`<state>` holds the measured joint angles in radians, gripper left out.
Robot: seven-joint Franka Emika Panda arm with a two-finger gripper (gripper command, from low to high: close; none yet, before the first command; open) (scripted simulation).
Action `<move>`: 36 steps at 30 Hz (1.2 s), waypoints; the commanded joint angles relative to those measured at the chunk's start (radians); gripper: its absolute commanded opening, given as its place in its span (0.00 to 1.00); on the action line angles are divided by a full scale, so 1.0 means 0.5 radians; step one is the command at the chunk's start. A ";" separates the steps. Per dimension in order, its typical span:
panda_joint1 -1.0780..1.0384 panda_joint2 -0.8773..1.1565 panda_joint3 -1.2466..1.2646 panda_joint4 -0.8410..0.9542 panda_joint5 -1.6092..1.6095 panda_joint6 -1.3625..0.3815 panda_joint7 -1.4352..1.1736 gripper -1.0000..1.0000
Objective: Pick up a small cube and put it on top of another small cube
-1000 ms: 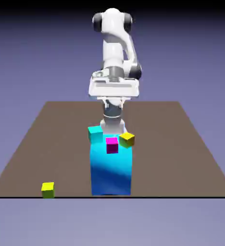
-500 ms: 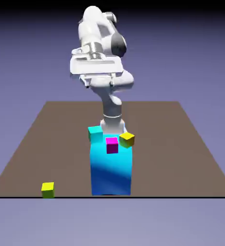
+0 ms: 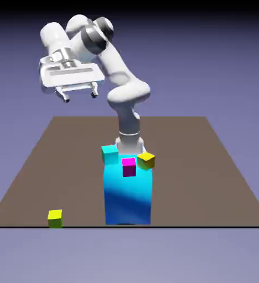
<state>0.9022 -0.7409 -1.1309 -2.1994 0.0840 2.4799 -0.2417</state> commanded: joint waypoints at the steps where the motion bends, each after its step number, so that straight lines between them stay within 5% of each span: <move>1: 0.057 -0.011 -0.073 0.039 0.005 -0.036 -0.063 0.50; 36: 2.054 -0.394 -2.609 1.409 0.194 -1.285 -2.267 0.50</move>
<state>1.9291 -0.9380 -2.4356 -1.4950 0.1810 1.8371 -1.3754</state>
